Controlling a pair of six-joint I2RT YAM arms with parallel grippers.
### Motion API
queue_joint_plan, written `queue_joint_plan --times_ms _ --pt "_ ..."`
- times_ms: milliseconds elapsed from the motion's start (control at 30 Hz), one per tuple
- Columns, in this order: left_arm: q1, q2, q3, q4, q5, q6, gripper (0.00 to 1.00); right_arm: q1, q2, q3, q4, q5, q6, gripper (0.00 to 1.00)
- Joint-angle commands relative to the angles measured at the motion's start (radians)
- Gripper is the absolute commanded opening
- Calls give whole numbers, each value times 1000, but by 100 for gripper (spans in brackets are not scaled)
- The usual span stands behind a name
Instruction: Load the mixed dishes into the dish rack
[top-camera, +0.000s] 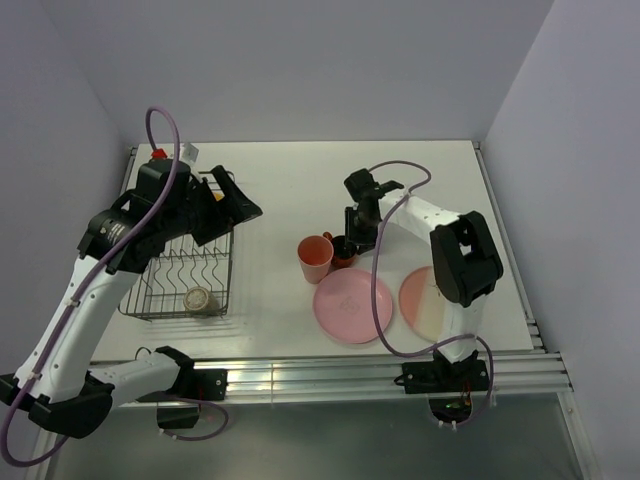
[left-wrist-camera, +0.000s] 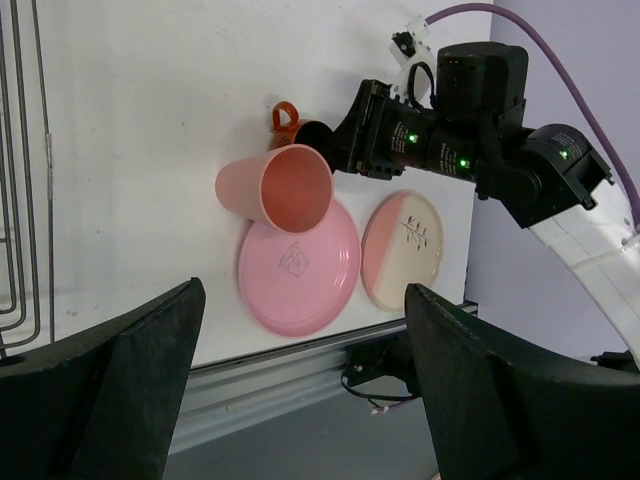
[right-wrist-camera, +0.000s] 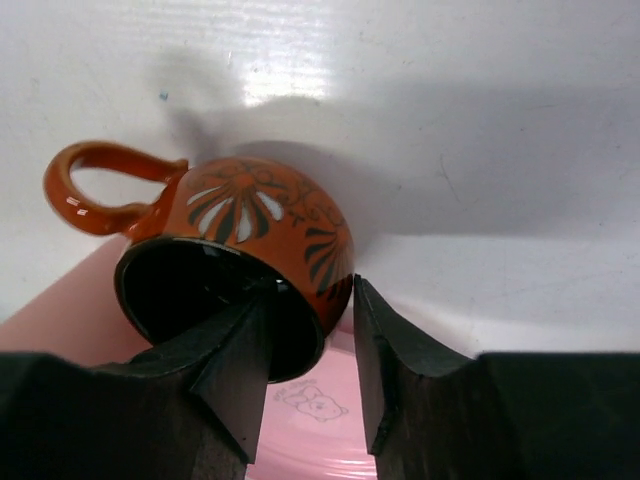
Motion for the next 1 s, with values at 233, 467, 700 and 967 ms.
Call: queue_joint_plan --times_ms 233,467,700,967 --pt "-4 -34 33 -17 -19 -6 88 12 75 99 -48 83 18 14" --pt "-2 -20 73 -31 -18 -3 88 18 61 144 -85 178 19 0" --pt "-2 49 159 -24 89 -70 84 41 -52 245 -129 343 -11 0" --pt "-2 95 113 68 364 -373 75 199 -302 260 -71 632 -142 0"
